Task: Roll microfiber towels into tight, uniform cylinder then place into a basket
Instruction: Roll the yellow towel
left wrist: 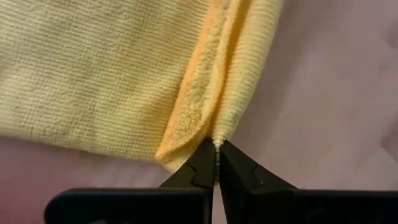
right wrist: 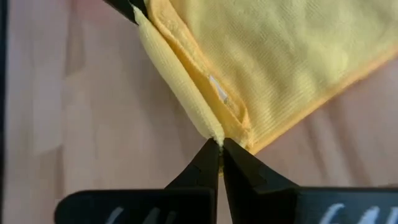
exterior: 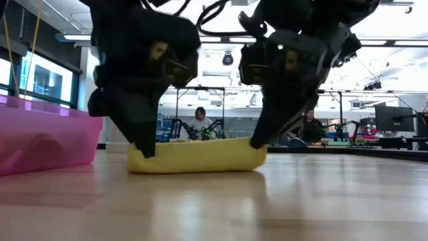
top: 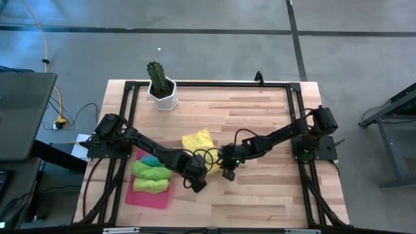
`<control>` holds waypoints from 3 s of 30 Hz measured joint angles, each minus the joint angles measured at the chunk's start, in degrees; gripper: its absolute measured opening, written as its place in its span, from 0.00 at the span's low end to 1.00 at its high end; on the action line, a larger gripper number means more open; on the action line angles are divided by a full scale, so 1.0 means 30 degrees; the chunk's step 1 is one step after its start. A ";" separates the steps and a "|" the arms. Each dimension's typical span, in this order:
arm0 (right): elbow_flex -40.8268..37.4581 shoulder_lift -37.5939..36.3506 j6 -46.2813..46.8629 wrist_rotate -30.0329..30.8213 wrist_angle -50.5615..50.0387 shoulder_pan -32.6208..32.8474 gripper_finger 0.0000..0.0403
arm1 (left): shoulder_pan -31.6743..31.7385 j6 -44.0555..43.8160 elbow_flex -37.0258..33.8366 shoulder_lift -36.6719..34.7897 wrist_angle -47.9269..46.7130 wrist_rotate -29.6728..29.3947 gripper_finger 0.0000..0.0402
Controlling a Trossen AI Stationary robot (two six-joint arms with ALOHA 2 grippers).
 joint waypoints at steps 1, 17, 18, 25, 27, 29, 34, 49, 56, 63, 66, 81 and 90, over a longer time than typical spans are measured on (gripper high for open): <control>0.0000 0.0000 0.0006 0.0266 0.0006 -0.0134 0.00 | 0.0025 -0.0148 0.0000 0.0000 -0.0329 -0.0177 0.01; 0.0007 -0.0289 0.0217 0.0222 -0.3070 0.0072 0.03 | 0.0286 0.1181 0.0000 0.0109 0.2996 -0.0693 0.01; 0.0007 -0.0500 0.0217 0.0272 -0.3610 0.0018 0.03 | 0.0402 0.1226 0.0000 0.0109 0.3286 -0.0856 0.01; 0.0010 -0.2433 0.1995 0.0703 -0.6883 -0.0091 0.03 | 0.0884 0.1723 0.0000 0.0121 0.5850 0.0133 0.01; 0.0015 -0.2565 0.2839 0.0562 -0.6702 0.0280 0.03 | 0.0705 0.1783 0.0007 0.0241 0.5929 0.0368 0.01; 0.0015 -0.2522 0.3224 0.0323 -0.6108 0.0816 0.03 | 0.0489 0.1777 -0.0007 0.0284 0.5565 0.0633 0.01; 0.0022 -0.2027 0.3679 0.0083 -0.4564 0.1758 0.03 | -0.0044 0.1273 0.0000 0.0270 0.4225 0.0763 0.01; -0.0007 -0.0085 0.1645 0.0930 -0.2207 0.0300 0.03 | -0.0113 -0.0779 -0.0007 0.0520 0.1740 -0.2741 0.01; 0.0007 0.0080 0.0921 0.0583 -0.2264 0.0282 0.03 | 0.0275 -0.0566 0.0022 0.1124 0.1638 -0.3025 0.01; 0.0007 0.0080 -0.0918 0.0285 -0.2475 0.0309 0.10 | 0.0365 -0.0068 0.0022 0.1166 0.1898 -0.3147 0.01; 0.0007 0.0009 -0.1982 0.0278 -0.2648 0.0305 0.20 | 0.0365 -0.0063 0.0022 0.1173 0.1899 -0.3156 0.01; 0.0343 -0.3592 -0.6731 0.1982 -0.5900 0.0259 0.40 | 0.0401 0.0058 0.0004 0.1195 0.2072 -0.3156 0.01; 0.0328 -0.1499 -1.1206 0.3949 -0.2738 0.2674 0.40 | 0.0416 0.0090 0.0000 0.1231 0.2398 -0.3152 0.01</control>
